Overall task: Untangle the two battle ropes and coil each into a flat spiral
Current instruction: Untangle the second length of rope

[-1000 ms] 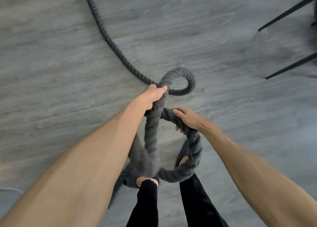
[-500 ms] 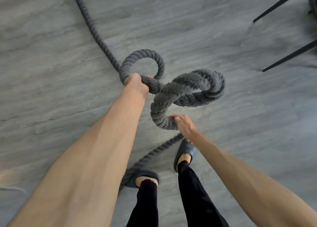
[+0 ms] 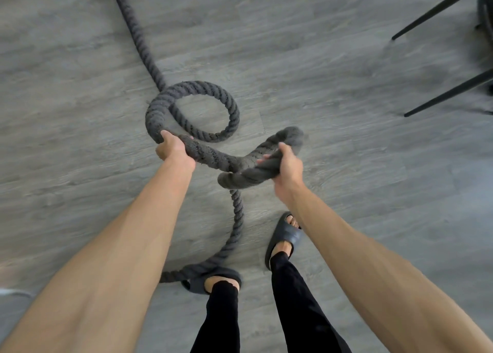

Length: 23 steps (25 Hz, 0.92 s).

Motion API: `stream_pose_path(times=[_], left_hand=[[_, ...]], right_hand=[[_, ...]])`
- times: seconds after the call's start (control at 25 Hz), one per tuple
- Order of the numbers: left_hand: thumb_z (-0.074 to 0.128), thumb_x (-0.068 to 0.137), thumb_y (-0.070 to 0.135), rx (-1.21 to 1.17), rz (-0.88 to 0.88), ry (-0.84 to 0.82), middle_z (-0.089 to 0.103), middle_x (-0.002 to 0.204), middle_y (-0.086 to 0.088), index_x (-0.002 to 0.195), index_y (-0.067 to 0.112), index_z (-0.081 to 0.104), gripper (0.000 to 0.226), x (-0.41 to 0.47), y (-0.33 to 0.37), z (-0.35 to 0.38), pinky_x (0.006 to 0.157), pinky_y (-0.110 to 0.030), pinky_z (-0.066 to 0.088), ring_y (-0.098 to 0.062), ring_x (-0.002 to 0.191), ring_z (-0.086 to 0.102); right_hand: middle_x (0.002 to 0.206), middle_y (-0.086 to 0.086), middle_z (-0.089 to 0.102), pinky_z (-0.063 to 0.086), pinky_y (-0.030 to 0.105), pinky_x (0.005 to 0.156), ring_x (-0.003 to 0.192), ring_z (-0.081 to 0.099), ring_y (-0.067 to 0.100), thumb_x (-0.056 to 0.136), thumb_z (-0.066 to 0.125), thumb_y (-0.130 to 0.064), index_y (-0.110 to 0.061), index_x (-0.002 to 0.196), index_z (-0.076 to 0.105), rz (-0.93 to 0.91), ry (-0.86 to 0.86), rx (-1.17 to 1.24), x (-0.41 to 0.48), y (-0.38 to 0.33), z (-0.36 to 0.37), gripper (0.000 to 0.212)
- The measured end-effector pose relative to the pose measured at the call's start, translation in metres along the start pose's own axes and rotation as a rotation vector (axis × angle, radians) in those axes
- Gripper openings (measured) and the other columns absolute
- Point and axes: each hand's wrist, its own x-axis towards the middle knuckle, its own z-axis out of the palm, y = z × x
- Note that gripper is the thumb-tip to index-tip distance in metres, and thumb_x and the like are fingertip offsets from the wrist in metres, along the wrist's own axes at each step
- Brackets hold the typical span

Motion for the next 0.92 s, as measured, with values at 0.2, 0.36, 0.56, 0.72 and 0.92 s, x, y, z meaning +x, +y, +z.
stream_pose_path(times=[0.2, 0.36, 0.56, 0.72, 0.92], left_hand=[[0.057, 0.099, 0.029, 0.203, 0.054, -0.071, 0.060, 0.071, -0.013, 0.099, 0.004, 0.053, 0.026, 0.029, 0.010, -0.026, 0.052, -0.031, 0.055, -0.021, 0.042, 0.058], [0.060, 0.094, 0.031, 0.473, 0.058, -0.069, 0.066, 0.094, -0.014, 0.098, 0.006, 0.059, 0.025, 0.057, -0.018, -0.041, 0.072, -0.042, 0.058, -0.029, 0.075, 0.068], [0.051, 0.101, 0.023, 1.165, 0.363, -0.332, 0.062, 0.100, -0.003, 0.104, 0.008, 0.062, 0.019, 0.002, -0.062, -0.045, 0.071, -0.024, 0.048, -0.014, 0.079, 0.059], [0.035, 0.100, 0.057, 1.461, 0.085, -0.881, 0.072, 0.102, -0.010, 0.086, 0.014, 0.073, 0.059, -0.050, -0.097, -0.022, 0.098, -0.040, 0.042, -0.024, 0.096, 0.065], [0.042, 0.098, 0.055, 1.093, -0.175, -0.907, 0.066, 0.071, -0.021, 0.085, 0.004, 0.063, 0.056, -0.067, -0.062, 0.018, 0.049, -0.028, 0.053, -0.023, 0.049, 0.062]], right_hand=[[0.074, 0.019, 0.068, 0.054, 0.037, 0.050, 0.050, 0.064, 0.029, 0.077, 0.078, -0.040, 0.001, 0.110, 0.056, -0.005, 0.336, -0.285, 0.046, -0.039, -0.063, 0.057], [0.066, 0.012, 0.058, 0.050, 0.030, 0.048, 0.043, 0.055, 0.018, 0.095, 0.065, -0.034, -0.005, 0.111, 0.055, 0.201, 0.050, -0.222, 0.043, -0.060, -0.069, 0.034], [0.064, 0.005, 0.055, 0.048, 0.022, 0.040, 0.041, 0.050, 0.008, 0.101, 0.052, -0.037, -0.001, 0.104, 0.050, 0.483, -0.294, -0.176, 0.033, -0.072, -0.059, 0.036], [0.081, 0.015, 0.065, 0.058, 0.028, 0.051, 0.051, 0.065, 0.017, 0.105, 0.046, -0.040, 0.000, 0.120, 0.053, 0.402, -0.302, -0.116, 0.027, -0.087, -0.038, 0.044], [0.120, 0.030, 0.065, 0.062, 0.050, 0.074, 0.098, 0.072, 0.040, 0.110, 0.026, -0.038, 0.003, 0.139, 0.044, 0.154, -0.202, 0.220, 0.037, -0.098, -0.024, 0.053]])
